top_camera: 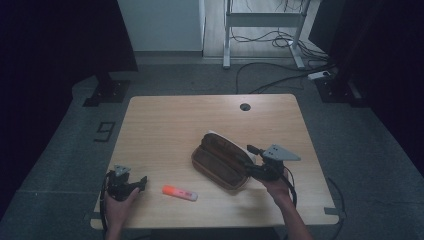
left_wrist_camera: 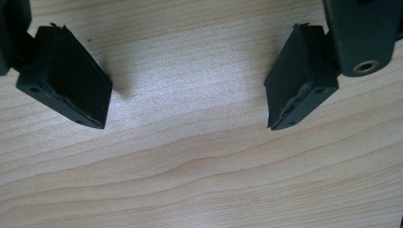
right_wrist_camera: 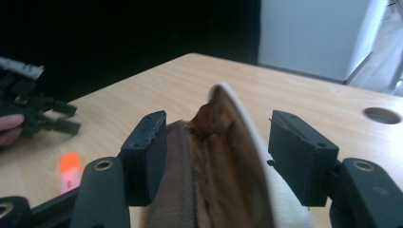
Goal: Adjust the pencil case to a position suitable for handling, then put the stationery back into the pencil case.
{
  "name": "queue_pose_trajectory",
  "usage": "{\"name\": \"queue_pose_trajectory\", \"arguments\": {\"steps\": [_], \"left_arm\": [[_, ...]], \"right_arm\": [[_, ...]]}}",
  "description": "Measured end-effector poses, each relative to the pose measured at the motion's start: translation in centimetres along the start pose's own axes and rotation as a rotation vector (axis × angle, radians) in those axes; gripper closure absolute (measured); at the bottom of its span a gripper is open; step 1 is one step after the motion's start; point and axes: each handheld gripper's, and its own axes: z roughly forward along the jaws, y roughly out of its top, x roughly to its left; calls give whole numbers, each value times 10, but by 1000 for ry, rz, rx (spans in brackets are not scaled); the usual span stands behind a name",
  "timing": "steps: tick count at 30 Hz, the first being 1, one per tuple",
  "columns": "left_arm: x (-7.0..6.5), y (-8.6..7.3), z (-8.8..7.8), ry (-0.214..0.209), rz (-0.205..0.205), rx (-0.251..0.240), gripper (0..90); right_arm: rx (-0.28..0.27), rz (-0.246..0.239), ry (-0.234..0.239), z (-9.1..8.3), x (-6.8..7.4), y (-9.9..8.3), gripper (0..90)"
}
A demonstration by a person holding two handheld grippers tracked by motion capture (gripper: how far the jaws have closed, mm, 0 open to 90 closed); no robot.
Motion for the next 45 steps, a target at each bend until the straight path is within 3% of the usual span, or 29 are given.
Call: {"name": "queue_pose_trajectory", "arguments": {"steps": [6, 17, 32, 45], "left_arm": [[0, 0, 0, 0, 0, 0, 156], [0, 0, 0, 0, 0, 0, 156], [0, 0, 0, 0, 0, 0, 156], [0, 0, 0, 0, 0, 0, 157]], "right_arm": [[43, -8, 60, 13, 14, -5, 366], [107, -25, 128, 32, 34, -15, 355], [165, -51, 190, 50, 60, -25, 359], [201, -69, 220, 60, 73, -32, 358]]}}
